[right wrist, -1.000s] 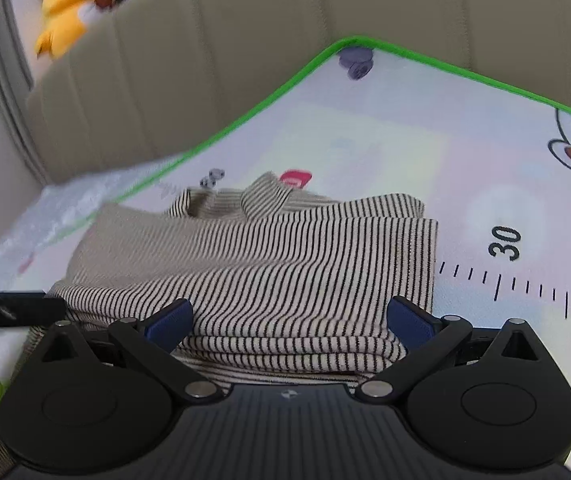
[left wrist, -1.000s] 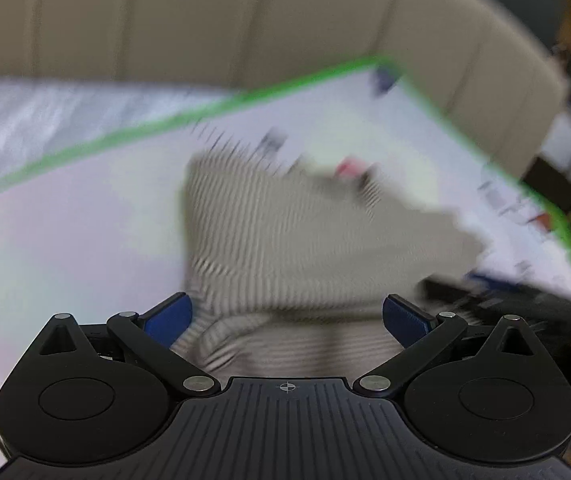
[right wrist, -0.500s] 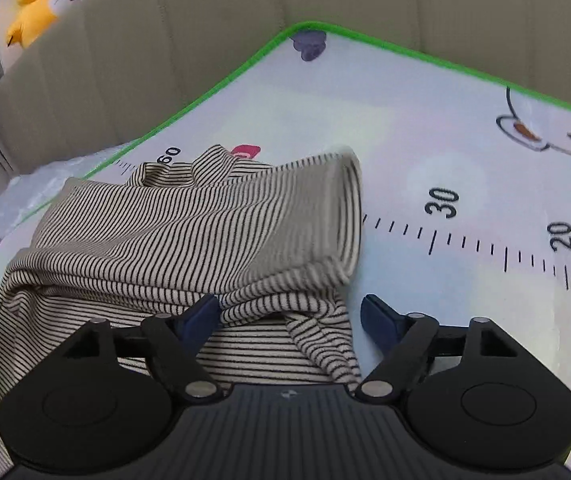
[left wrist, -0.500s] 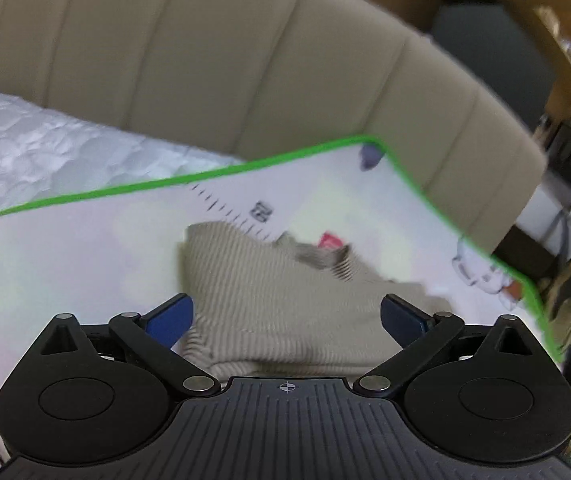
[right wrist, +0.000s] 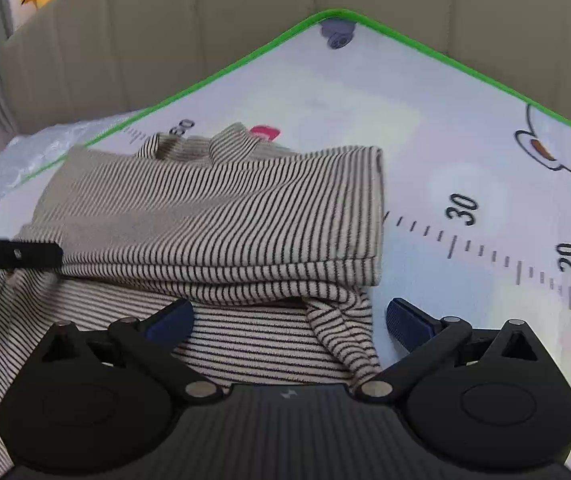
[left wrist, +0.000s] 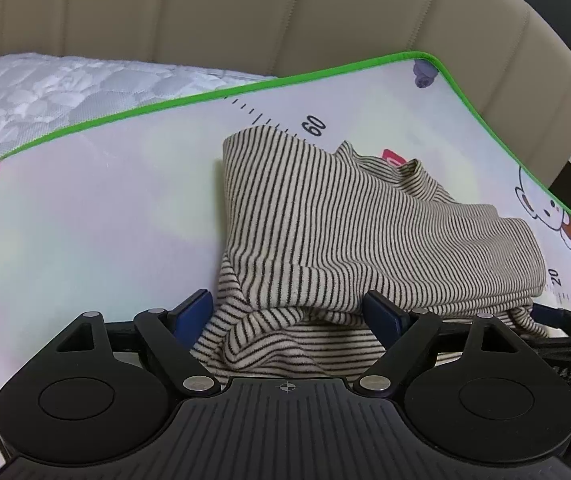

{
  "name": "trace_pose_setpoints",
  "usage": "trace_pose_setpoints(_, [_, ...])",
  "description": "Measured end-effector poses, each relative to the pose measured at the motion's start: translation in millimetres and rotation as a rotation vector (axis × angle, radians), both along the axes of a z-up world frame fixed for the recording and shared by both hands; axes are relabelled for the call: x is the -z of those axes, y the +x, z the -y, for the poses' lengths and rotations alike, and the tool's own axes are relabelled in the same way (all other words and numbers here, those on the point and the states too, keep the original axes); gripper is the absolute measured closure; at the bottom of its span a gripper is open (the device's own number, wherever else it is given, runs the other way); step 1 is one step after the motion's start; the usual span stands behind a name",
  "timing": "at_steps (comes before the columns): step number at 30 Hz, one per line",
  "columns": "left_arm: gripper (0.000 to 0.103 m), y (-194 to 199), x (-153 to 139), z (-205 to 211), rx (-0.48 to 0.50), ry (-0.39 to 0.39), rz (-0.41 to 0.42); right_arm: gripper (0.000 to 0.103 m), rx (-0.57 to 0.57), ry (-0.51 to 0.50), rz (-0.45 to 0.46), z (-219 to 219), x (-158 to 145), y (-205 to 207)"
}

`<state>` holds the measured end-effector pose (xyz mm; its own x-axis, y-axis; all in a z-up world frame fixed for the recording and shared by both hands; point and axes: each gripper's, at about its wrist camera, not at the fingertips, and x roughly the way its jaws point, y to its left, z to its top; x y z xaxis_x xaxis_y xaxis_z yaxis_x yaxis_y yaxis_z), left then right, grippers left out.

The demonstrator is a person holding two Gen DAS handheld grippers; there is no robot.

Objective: Fold clothes

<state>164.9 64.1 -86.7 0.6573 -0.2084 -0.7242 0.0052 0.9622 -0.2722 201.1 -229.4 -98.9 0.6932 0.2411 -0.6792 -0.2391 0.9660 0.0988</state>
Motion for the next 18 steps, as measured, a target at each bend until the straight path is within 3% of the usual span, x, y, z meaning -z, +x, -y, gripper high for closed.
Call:
trace_pose_setpoints(4, [0.016, -1.2, 0.9, -1.4, -0.001, -0.006, -0.002, 0.055, 0.027, -0.014, 0.153, -0.6, -30.8, -16.2])
trace_pose_setpoints(5, [0.016, -1.1, 0.9, -1.1, -0.001, -0.005, -0.002, 0.058, 0.027, -0.021, 0.183, -2.8, -38.6, -16.7])
trace_pose_setpoints(8, [0.016, -0.3, 1.1, -0.2, -0.003, -0.004, -0.001, 0.058, 0.024, 0.024, 0.169, -5.0, -46.5, -2.2])
trace_pose_setpoints(10, [0.016, -1.1, 0.7, -1.1, -0.004, -0.008, -0.002, 0.057, 0.040, 0.050, 0.112, -5.1, -38.9, 13.7])
trace_pose_setpoints(12, [0.015, -1.4, 0.1, -1.7, -0.005, -0.012, -0.003, 0.054, 0.070, 0.053, -0.007, -3.4, -14.4, 28.8])
trace_pose_setpoints(15, [0.015, -2.1, -4.1, -3.0, -0.008, -0.014, -0.004, 0.042, 0.086, 0.052, -0.005, 2.7, 4.2, 28.8])
trace_pose_setpoints(18, [0.019, -8.6, -24.5, -7.1, -0.025, -0.016, 0.072, 0.042, 0.094, 0.095, -0.022, 9.3, 5.8, 28.0])
